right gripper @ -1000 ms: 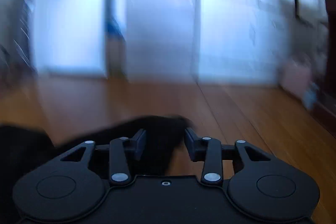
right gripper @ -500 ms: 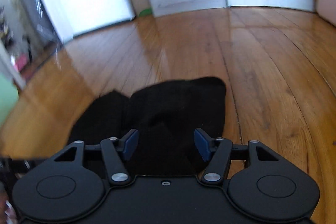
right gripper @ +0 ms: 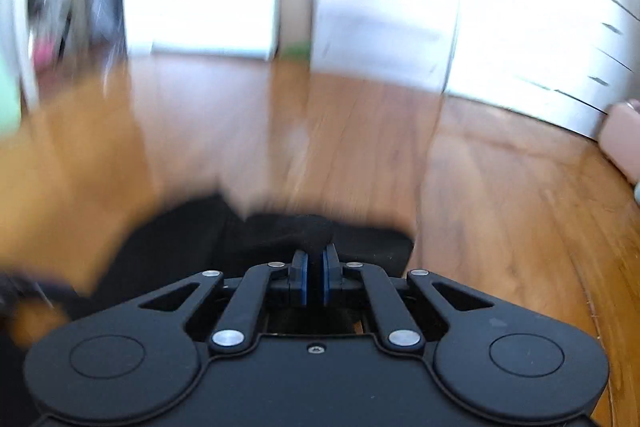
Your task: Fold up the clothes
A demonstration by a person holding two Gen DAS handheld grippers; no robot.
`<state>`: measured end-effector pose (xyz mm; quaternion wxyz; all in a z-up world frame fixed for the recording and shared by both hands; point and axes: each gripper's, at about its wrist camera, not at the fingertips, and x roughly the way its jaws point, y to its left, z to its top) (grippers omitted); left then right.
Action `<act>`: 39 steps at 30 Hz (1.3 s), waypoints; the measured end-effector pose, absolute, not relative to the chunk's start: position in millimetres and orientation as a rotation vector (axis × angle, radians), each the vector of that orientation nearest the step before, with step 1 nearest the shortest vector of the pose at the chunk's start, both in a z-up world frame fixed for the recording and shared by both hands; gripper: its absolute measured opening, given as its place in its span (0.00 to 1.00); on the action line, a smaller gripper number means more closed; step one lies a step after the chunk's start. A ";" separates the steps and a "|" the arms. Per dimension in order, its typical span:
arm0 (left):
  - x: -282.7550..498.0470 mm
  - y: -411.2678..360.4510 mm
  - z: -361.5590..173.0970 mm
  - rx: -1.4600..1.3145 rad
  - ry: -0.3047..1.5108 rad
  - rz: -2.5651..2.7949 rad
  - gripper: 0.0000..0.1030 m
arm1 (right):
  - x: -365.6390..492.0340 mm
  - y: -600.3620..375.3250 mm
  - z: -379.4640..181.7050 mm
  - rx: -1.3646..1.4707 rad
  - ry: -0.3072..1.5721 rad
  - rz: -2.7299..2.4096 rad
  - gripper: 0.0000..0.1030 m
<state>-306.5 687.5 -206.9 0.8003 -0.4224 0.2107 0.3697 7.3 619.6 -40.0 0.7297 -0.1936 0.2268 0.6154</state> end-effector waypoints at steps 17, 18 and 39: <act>-293.4 691.3 -224.4 -1.017 0.565 0.750 0.79 | 86.3 561.7 -114.7 -0.837 0.852 0.853 0.39; -291.1 690.4 -224.5 -1.018 0.564 0.728 0.79 | 86.0 562.2 -108.5 -0.811 0.828 0.845 0.39; -336.7 701.0 -203.9 -1.007 0.511 0.883 0.57 | -45.4 768.1 -118.5 -0.638 0.763 1.273 0.71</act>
